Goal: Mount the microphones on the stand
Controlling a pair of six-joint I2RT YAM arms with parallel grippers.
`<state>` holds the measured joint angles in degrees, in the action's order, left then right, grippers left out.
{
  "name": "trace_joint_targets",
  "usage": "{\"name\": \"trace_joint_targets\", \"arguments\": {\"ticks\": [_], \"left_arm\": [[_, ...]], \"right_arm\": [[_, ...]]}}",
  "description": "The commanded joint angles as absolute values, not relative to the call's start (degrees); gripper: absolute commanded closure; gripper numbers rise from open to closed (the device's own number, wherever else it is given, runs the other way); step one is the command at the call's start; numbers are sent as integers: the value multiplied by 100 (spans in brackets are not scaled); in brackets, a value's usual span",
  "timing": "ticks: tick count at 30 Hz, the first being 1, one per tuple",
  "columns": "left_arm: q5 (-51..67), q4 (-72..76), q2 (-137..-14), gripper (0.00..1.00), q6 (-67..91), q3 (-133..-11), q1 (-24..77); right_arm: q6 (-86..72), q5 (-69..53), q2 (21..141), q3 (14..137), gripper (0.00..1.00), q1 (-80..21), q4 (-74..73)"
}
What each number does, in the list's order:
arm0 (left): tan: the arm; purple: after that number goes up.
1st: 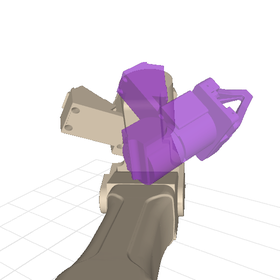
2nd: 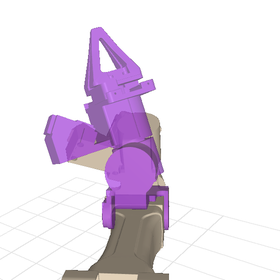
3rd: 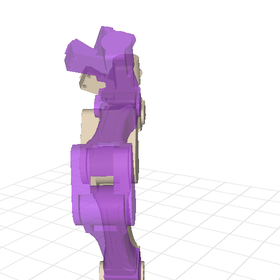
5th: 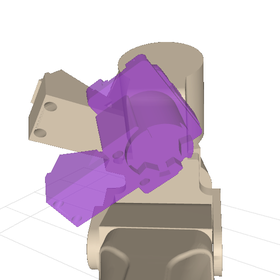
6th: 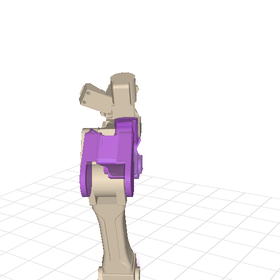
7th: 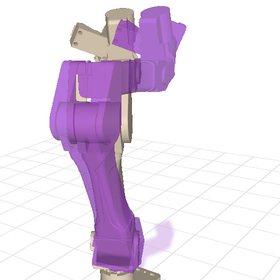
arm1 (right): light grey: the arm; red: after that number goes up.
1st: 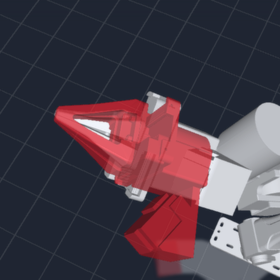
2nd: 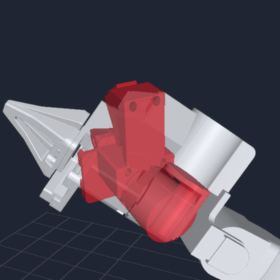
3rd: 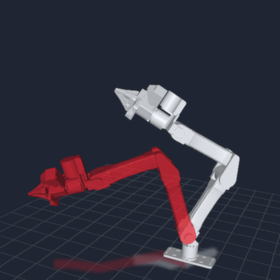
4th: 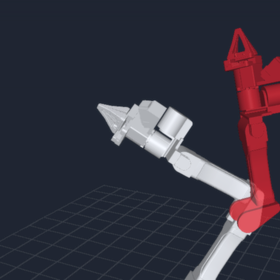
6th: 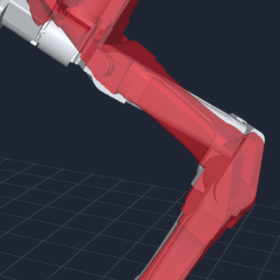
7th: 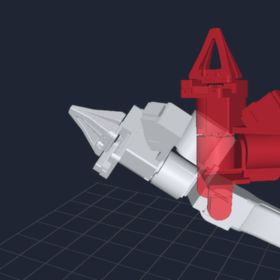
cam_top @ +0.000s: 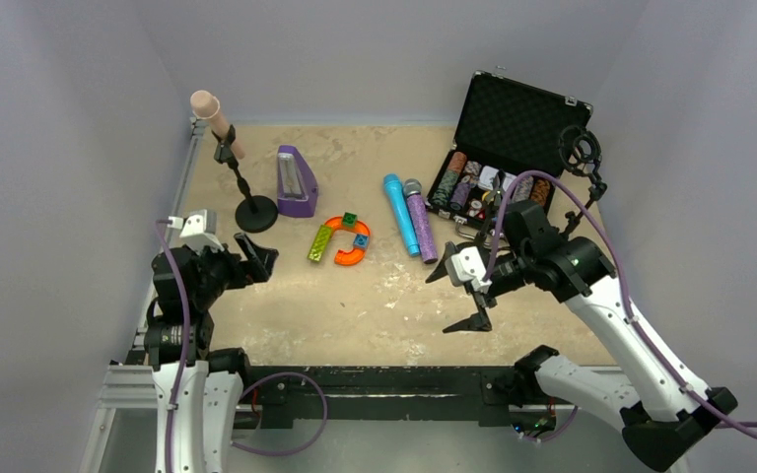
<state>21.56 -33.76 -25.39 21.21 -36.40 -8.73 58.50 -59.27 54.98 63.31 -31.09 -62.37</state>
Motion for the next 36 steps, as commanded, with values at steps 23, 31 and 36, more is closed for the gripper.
{"name": "trace_joint_targets", "arguments": {"ticks": [23,31,36], "left_arm": [[4975,-2540,-2810,1,2109,-3552,300],[5152,-2339,-2803,1,2171,-3456,343],[5177,-2321,-2811,1,2197,-3429,347]], "right_arm": [[5722,-5940,4715,6887,3,-1907,-6971],[5503,-5683,4658,7570,3,-1835,-7286],[5026,-5382,4684,7939,4,-1629,-7014]]}}
